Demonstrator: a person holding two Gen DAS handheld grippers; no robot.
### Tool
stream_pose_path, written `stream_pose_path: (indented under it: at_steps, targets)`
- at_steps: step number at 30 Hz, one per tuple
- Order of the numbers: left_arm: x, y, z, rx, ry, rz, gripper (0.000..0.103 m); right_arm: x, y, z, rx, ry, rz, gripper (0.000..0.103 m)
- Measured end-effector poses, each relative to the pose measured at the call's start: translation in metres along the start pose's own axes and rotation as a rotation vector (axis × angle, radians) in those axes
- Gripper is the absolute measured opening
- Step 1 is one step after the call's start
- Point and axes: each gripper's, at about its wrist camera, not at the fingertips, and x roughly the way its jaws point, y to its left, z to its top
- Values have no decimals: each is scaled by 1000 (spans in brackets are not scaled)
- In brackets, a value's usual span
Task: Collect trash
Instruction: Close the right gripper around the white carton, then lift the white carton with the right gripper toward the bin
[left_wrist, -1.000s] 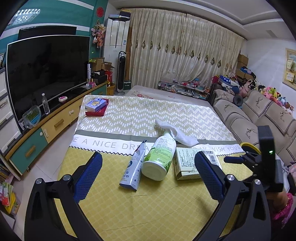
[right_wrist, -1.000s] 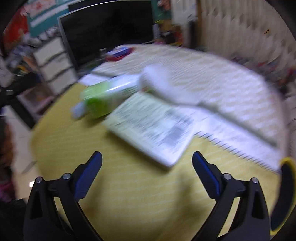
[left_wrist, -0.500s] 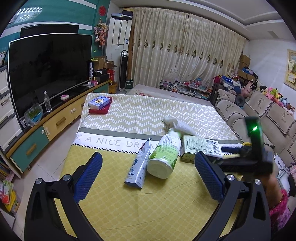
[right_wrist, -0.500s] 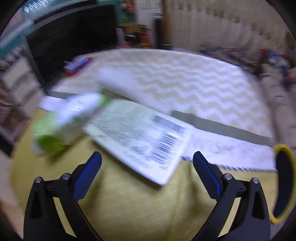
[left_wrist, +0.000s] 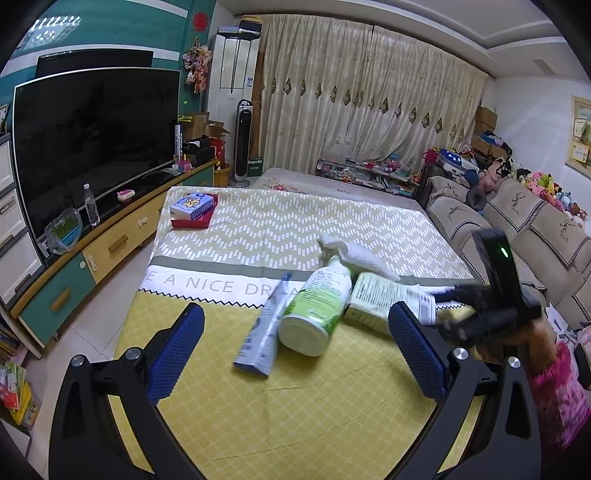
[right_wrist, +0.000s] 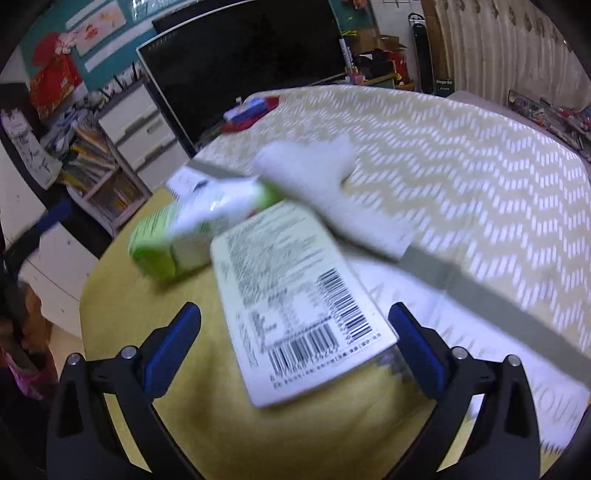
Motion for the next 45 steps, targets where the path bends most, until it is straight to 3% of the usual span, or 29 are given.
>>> stream_pose_path:
  at_steps: [3, 7, 11, 16, 17, 18, 28, 36, 45]
  targets:
    - [-1, 3, 2, -16, -8, 2, 98, -6, 31, -21, -34, -12, -25, 97]
    - [-1, 5, 4, -23, -8, 0, 98, 7, 59, -30, -63, -31, -227, 97]
    - [-3, 3, 2, -6, -8, 1, 98, 13, 62, -30, -43, -43, -281, 94]
    - [-4, 2, 0, -7, -5, -5, 98, 14, 54, -30, 0, -30, -300, 84]
    - [-4, 1, 0, -7, -6, -6, 98, 10, 54, -32, 1, -37, -302, 73]
    - [-4, 1, 0, -7, -6, -7, 98, 9, 54, -32, 2, -40, -302, 72]
    - [-5, -11, 2, 18, -8, -14, 98, -44, 57, -53, 55, -145, -278, 70]
    - [-4, -23, 2, 38, -6, -28, 98, -99, 54, -69, 99, -244, -312, 68]
    - [-8, -34, 3, 60, -11, -37, 98, -129, 49, -75, 121, -313, -340, 68]
